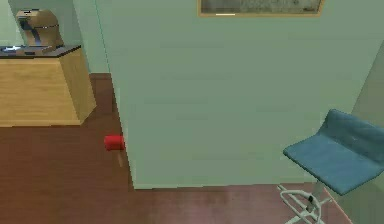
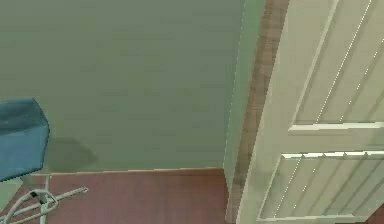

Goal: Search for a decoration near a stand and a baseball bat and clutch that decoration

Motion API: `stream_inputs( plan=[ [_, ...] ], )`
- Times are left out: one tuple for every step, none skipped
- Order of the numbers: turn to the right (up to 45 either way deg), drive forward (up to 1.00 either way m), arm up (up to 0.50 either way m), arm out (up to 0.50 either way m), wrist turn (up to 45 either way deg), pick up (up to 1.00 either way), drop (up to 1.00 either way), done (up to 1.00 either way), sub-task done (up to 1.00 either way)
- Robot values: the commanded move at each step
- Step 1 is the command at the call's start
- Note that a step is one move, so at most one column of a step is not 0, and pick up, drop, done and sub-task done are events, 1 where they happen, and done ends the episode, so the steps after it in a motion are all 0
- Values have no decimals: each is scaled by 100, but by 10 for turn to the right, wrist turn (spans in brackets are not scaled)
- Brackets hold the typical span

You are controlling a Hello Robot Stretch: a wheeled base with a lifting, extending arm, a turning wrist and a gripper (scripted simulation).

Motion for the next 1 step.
stream_inputs(
  plan=[
    [0, 15, 0, 0, 0, 0, 0, 0, 0]
  ],
)
